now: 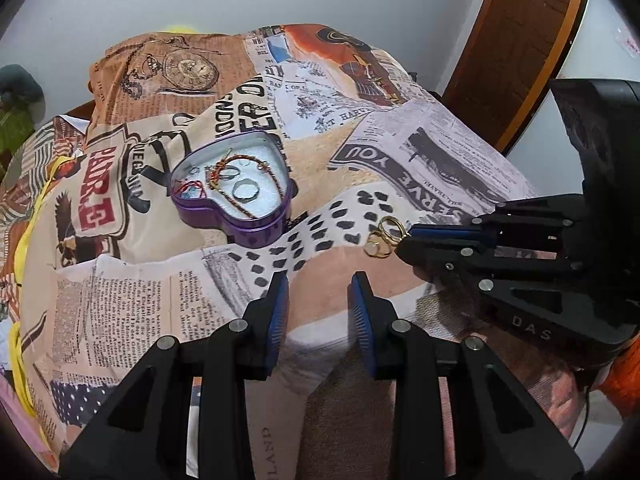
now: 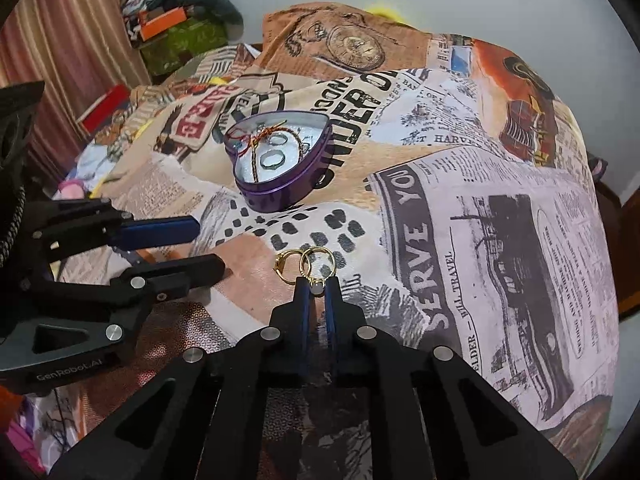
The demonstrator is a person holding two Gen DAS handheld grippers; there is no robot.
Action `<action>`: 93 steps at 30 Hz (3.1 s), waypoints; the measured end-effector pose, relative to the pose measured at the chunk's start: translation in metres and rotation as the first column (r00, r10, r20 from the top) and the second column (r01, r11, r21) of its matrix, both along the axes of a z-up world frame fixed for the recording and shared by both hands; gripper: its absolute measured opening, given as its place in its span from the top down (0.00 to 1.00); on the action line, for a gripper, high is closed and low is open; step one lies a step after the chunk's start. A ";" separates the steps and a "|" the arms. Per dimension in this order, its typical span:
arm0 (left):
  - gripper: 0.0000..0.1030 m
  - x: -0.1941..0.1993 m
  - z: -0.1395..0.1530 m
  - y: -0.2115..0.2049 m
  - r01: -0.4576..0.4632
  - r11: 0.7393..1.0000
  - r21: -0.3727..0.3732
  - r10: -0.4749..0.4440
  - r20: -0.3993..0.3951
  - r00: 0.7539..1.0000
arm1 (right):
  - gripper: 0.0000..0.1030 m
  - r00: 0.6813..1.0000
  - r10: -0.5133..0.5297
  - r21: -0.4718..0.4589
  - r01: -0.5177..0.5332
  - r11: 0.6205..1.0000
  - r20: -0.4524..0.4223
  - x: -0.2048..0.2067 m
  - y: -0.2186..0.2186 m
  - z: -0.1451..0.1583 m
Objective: Organize jewelry
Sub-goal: 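Grasp a gold hoop earring with the right tool while the left tool grasps a gold ring, then carry both gold pieces into the purple heart tin and open both tools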
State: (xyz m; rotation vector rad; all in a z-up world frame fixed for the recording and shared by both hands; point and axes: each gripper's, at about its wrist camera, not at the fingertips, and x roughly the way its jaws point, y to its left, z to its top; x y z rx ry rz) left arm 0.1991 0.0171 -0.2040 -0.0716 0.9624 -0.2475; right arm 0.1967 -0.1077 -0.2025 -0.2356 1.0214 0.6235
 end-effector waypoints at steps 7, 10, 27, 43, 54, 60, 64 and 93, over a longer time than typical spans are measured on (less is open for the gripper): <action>0.69 0.002 0.005 -0.027 0.044 0.997 0.059 -0.046 0.023 0.999 | 0.94 0.998 -0.058 0.039 0.058 0.998 0.011 0.001 -0.017 0.009; 0.69 0.006 0.004 -0.034 0.052 0.996 0.078 -0.054 0.028 0.998 | 0.94 0.997 -0.067 0.031 0.066 0.997 0.030 -0.001 -0.024 0.013; 1.00 0.023 -0.007 -0.035 0.046 0.997 0.069 -0.047 0.014 0.999 | 0.94 0.991 -0.123 0.061 0.120 0.991 0.058 0.001 -0.051 0.023; 0.47 0.014 0.003 -0.039 0.055 0.989 0.139 -0.061 0.044 0.997 | 0.94 0.987 -0.139 0.077 0.133 0.988 0.077 0.003 -0.052 0.034; 0.83 0.046 -0.006 -0.042 0.071 0.993 0.094 -0.071 -0.004 0.997 | 0.94 0.986 -0.152 0.080 0.146 0.986 0.063 0.006 -0.060 0.028; 0.83 0.033 0.000 -0.037 0.052 0.994 0.101 -0.057 0.049 0.997 | 0.94 0.986 -0.152 0.070 0.147 0.987 0.069 0.006 -0.060 0.029; 0.83 0.022 0.009 -0.030 0.047 0.993 0.106 -0.056 0.081 0.995 | 0.94 0.986 -0.146 0.069 0.141 0.988 0.077 0.007 -0.054 0.033; 0.83 0.054 0.039 0.080 -0.101 0.995 -0.001 0.100 0.147 0.984 | 0.94 0.998 -0.024 0.087 0.018 0.996 0.065 0.052 0.054 0.043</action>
